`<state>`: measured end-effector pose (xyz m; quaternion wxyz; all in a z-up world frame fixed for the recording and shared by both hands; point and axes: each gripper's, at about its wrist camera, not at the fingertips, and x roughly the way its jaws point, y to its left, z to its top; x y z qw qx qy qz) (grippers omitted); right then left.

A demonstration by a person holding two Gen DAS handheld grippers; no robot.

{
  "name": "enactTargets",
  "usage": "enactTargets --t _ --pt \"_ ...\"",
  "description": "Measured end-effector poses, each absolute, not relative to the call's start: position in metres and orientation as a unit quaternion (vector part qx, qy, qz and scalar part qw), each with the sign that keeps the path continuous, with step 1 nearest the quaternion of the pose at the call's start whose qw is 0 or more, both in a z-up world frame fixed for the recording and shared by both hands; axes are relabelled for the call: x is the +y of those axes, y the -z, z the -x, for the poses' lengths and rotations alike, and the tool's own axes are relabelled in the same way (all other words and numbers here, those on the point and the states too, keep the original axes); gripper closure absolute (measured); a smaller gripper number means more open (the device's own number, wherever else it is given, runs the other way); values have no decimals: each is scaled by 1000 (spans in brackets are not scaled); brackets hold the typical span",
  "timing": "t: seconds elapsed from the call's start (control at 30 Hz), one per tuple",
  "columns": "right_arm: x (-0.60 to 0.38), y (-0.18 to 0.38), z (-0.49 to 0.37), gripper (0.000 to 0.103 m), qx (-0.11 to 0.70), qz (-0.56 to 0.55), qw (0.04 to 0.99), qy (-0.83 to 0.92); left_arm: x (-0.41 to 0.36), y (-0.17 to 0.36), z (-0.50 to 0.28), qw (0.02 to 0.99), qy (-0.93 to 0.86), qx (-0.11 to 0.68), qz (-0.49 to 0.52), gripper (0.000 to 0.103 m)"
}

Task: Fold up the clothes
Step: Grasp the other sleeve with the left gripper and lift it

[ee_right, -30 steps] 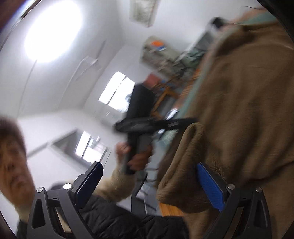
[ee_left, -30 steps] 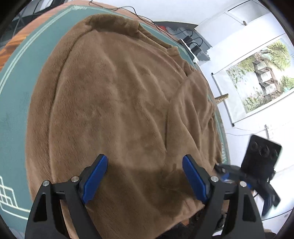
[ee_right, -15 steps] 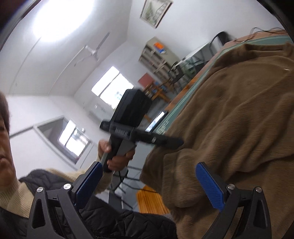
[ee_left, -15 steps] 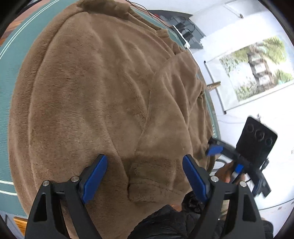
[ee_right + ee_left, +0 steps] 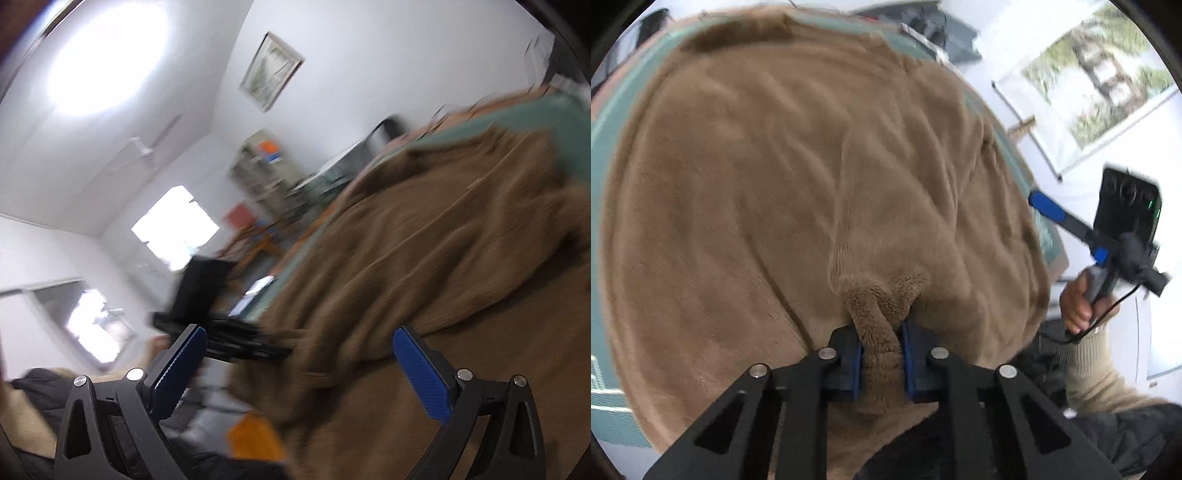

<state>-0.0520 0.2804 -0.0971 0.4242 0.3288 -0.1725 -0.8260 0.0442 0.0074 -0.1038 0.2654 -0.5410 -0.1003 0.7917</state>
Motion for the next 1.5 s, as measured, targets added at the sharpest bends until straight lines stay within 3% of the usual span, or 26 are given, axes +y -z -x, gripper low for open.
enactTargets --t 0.07,0.17,0.27,0.43,0.6,0.8,0.93,1.17,1.23,1.27,1.3,1.4,1.5 --pt "291 91 53 0 -145 -313 373 862 -3 84 -38 263 -809 -111 514 87" --pt "296 84 57 0 -42 -302 241 921 -18 55 -29 259 -833 -127 471 87" --pt "302 84 64 0 16 -298 185 936 -33 26 -21 254 -856 -143 428 87" --pt "313 87 82 0 58 -307 142 939 -55 -11 -10 248 -881 -165 366 87" --pt "301 97 104 0 156 -326 126 924 -59 -34 9 257 -887 -176 341 87" --pt "313 85 159 0 104 -354 131 920 -55 -51 24 278 -889 -176 317 87" --pt "331 73 221 0 -21 -407 145 901 -57 -54 34 288 -888 -179 311 87" --pt "311 120 295 0 -71 -495 164 850 -60 -47 48 286 -886 -177 318 87" --pt "300 131 300 21 -58 -502 175 845 -61 -45 53 282 -885 -178 324 87" --pt "295 134 300 49 -43 -503 173 846 -61 -43 57 280 -885 -178 328 87" --pt "291 137 299 63 -28 -503 171 847 -61 -41 61 279 -884 -178 331 87" --pt "300 132 294 75 -13 -485 154 861 -59 -36 73 278 -882 -175 338 87" --pt "326 117 288 79 -14 -456 120 882 -55 -31 89 283 -878 -178 342 87"
